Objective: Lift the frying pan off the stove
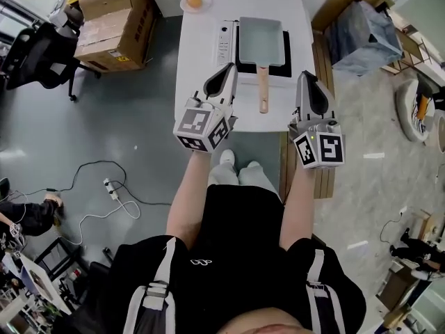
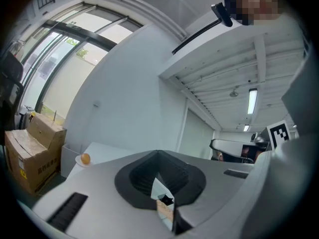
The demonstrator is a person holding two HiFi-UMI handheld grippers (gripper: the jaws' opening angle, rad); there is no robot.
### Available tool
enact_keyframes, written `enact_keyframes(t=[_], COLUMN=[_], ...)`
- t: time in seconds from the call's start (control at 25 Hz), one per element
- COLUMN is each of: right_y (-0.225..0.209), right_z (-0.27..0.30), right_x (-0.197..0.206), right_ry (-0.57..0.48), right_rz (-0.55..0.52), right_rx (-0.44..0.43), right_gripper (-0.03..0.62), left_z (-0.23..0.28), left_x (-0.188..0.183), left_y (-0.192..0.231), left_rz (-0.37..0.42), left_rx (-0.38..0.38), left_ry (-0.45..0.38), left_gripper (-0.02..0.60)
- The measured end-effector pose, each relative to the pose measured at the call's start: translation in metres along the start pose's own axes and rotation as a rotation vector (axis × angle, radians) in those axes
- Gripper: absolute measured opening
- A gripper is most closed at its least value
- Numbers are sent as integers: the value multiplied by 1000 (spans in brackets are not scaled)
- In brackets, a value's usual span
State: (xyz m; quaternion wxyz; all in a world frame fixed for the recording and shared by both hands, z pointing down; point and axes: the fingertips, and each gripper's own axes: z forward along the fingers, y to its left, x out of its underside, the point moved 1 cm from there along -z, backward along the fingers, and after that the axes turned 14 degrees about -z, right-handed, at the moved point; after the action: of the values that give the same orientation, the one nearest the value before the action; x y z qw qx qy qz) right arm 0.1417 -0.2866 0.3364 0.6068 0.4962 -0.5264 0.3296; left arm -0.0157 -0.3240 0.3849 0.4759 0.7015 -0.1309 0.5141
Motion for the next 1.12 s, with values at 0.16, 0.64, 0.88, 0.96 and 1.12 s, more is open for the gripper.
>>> enact_keyframes(t=[0.16,0.64,0.88,0.96,1.12], right_y=[-9,-3,14,17,31], right_z=[2,24,33,35,38], right_x=[23,88,126,137,160], right_ry=[44,174,272,302,367], right_rz=[14,219,338,371,461], right_rx=[-16,-234,-370,-392,-484], right_gripper=[3,3,94,94,189], left_z=[15,40,47,48,46], left_x=[8,74,119,129,148], left_y=[3,29,27,26,26], left_rz=[-66,-285,-489,-562,-620], left_rx=[43,53,149,185,231], left_ry=[-10,164,309,348,455], left_gripper=[2,53,97,132,199])
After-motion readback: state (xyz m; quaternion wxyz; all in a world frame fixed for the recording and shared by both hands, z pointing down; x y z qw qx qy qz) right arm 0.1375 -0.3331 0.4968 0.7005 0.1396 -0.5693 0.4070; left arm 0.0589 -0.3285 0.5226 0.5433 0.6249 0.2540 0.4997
